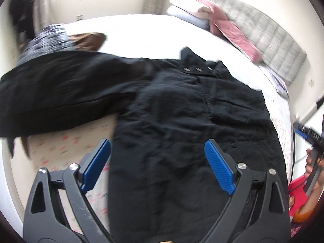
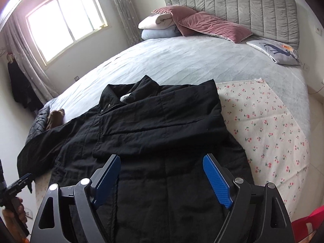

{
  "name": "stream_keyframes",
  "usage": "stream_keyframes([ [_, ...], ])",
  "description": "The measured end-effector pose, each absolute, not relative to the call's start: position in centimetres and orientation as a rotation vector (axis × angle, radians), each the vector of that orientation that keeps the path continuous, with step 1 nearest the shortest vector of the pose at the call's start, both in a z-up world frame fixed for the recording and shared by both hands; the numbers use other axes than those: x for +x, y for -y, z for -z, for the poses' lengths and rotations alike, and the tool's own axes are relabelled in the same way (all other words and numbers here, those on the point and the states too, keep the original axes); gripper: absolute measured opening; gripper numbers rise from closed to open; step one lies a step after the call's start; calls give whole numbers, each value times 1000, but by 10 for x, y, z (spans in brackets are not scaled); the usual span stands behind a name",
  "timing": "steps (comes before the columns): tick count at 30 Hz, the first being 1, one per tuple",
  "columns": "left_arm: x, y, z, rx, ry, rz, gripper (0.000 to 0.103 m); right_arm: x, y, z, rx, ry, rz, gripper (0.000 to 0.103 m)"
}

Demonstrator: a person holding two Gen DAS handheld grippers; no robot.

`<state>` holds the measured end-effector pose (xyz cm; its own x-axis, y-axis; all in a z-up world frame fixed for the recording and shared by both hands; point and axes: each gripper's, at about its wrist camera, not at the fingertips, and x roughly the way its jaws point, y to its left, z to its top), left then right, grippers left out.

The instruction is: Fold large clothes

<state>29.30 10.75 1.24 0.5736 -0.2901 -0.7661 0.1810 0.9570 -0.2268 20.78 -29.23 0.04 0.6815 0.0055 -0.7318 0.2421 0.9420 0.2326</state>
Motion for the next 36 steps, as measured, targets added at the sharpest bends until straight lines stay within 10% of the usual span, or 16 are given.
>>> stream_keyframes([
  [24, 299, -356, 75, -744, -625, -193, 91, 207, 289, 34, 389, -829, 152, 85],
  [27, 303, -360, 74, -758, -576, -200, 72, 211, 283, 37, 368, -845, 133, 85],
  [31, 293, -355, 55, -711, -477, -278, 9, 213, 276, 40, 355, -856, 113, 85],
  [36, 292, -323, 1, -643, -355, -193, 5, 215, 273, 42, 357, -862, 99, 85],
])
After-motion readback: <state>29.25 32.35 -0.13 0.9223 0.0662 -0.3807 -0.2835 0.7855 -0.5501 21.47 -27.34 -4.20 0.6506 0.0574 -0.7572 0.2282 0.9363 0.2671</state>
